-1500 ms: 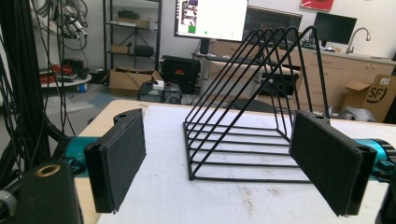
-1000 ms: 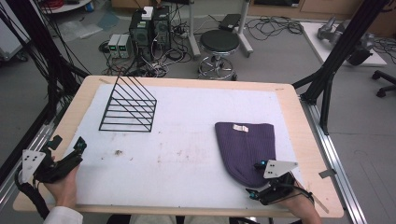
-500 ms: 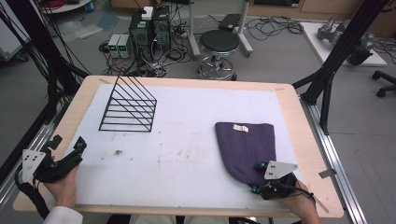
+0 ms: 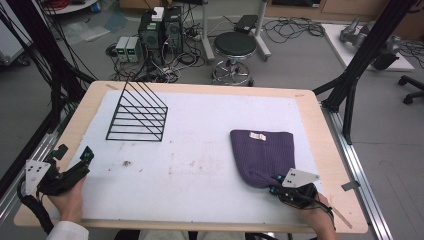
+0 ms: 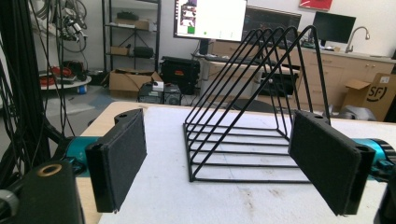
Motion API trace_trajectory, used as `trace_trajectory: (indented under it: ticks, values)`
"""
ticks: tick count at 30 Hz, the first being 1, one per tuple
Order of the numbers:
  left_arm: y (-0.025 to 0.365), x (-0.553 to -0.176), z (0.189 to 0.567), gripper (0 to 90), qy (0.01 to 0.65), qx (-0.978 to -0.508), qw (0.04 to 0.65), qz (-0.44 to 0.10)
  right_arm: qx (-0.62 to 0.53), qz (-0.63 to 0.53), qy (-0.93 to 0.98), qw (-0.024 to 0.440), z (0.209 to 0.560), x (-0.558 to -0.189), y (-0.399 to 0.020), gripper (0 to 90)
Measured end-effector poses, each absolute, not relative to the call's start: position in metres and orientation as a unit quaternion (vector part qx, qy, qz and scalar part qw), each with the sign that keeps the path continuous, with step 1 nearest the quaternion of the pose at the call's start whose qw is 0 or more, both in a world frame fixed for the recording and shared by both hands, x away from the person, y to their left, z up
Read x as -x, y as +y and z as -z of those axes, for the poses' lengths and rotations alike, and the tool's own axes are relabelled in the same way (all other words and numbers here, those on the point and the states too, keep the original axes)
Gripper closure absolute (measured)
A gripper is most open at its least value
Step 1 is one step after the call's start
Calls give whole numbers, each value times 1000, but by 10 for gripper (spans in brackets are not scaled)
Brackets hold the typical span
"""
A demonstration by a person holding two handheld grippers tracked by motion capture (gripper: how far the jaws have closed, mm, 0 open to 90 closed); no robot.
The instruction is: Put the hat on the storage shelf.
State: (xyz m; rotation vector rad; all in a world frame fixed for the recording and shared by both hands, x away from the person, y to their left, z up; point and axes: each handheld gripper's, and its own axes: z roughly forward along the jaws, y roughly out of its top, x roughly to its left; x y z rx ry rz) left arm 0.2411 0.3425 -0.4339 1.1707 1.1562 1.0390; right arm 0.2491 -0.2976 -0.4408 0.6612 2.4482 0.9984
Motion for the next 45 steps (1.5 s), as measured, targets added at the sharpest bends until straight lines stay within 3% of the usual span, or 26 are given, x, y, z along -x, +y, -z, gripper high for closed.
trace_trajectory:
  ticks: [18, 26, 37, 45]
  values:
    - [343, -242, 434, 197, 488, -499, 566, -439, -297, -438, 820, 216, 429, -250, -303, 737]
    - [341, -242, 434, 197, 485, -501, 567, -438, -357, -470, 759, 275, 421, -252, -301, 733]
    - [333, -242, 434, 193, 482, -505, 567, -438, -402, -501, 646, 411, 410, -257, -296, 733]
    - [332, -244, 434, 193, 481, -507, 568, -435, -391, -553, 577, 456, 402, -260, -292, 731]
